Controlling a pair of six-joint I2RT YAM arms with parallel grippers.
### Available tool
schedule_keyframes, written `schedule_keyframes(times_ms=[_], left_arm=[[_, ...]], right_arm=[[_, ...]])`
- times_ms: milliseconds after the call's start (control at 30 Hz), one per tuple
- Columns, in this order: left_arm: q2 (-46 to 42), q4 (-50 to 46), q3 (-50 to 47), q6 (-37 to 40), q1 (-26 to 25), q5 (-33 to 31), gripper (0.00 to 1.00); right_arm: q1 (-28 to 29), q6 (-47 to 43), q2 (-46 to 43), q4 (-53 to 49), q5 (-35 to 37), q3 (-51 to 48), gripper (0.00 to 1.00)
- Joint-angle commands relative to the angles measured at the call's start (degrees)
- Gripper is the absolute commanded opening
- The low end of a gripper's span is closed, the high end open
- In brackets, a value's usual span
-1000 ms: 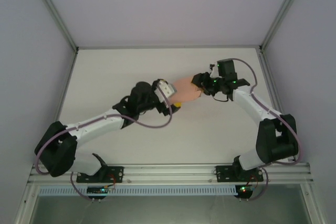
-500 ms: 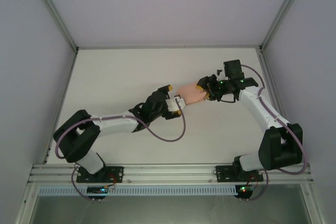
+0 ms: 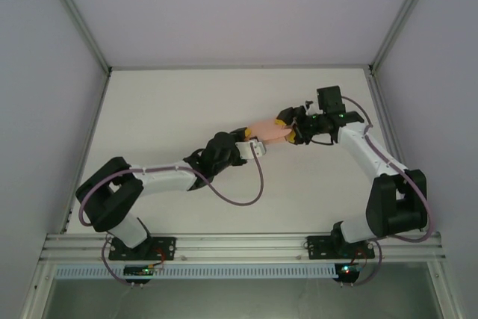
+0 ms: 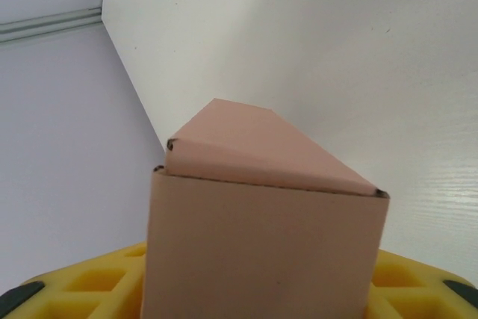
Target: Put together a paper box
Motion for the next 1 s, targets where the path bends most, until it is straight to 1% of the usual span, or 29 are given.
schedule_keyframes(times_ms=[0,67,100,133,167,200,233,300,333,400,467,500,533,567,633,700,800,933,967], left_arm=[[-3.0,2.3,0.2,0.0,0.0,0.3,0.39],[-3.8,-0.6,0.5,0.0,0.0,0.5,0.35],[-4.1,-2.4,0.8,-0.4,0.0,0.2,0.34],[-4.7,-5.2,1.3,-1.2,0.0,0.1,0.34],[-5.2,-8.0,1.7,-1.7,0.0,0.5,0.33],[-5.7,-10.8,2.1,-2.0,0.1,0.8,0.33],[-6.3,-14.9,2.7,-2.2,0.3,1.5,0.32],[-7.0,-23.4,4.8,-3.1,1.1,3.7,0.32],[-7.1,-29.5,6.7,-3.5,2.2,6.1,0.30],[-7.1,-38.6,10.5,-5.6,4.6,8.9,0.30],[-6.3,-51.9,15.7,-4.8,7.9,18.2,0.35],[-5.3,-58.7,18.1,-2.6,8.9,22.4,0.36],[-3.9,-64.4,20.5,-0.5,9.5,24.2,0.36],[-2.7,-67.9,22.3,0.3,9.5,23.9,0.34],[-0.4,-73.0,25.0,1.6,10.0,23.9,0.33],[2.1,-77.1,27.4,2.8,10.6,24.5,0.33],[5.5,-80.6,30.0,3.8,10.9,25.6,0.34],[9.7,-83.7,33.3,4.7,11.1,28.1,0.37],[10.9,-84.4,34.1,4.9,11.1,28.4,0.38]], right_arm=[[-0.7,-1.8,0.7,0.5,-1.8,-0.8,0.63],[-1.7,-2.2,0.4,3.6,-1.3,-1.5,0.69],[-2.1,-2.3,0.0,5.5,-0.8,-2.0,0.70],[-2.7,-3.0,-0.7,7.5,0.2,-2.5,0.73],[-3.3,-4.6,-1.5,9.2,1.3,-2.7,0.79],[-3.8,-6.8,-2.5,10.1,3.2,-2.8,0.93],[-4.4,-10.7,-3.9,10.2,5.9,-2.4,0.99],[-4.6,-20.3,-7.3,10.8,11.8,-2.4,0.99],[-4.6,-27.4,-9.6,11.8,16.2,-2.7,0.99],[-4.4,-37.2,-13.6,16.2,20.8,-5.6,0.99],[-4.9,-44.5,-17.4,21.8,18.5,-10.8,0.99],[-5.3,-45.9,-18.9,25.5,17.2,-13.3,0.99],[-5.6,-47.7,-20.2,28.3,15.1,-15.1,0.99],[-5.7,-49.5,-21.1,28.4,13.4,-15.6,0.99],[-5.6,-56.1,-22.4,24.2,10.7,-14.3,0.99],[-4.1,-62.1,-22.9,19.2,8.1,-13.1,0.99],[-1.5,-65.3,-22.4,14.6,10.5,-12.1,0.99],[0.4,-68.5,-20.2,9.1,9.2,-11.3,0.99],[0.9,-69.4,-19.5,7.8,8.6,-11.1,0.97]])
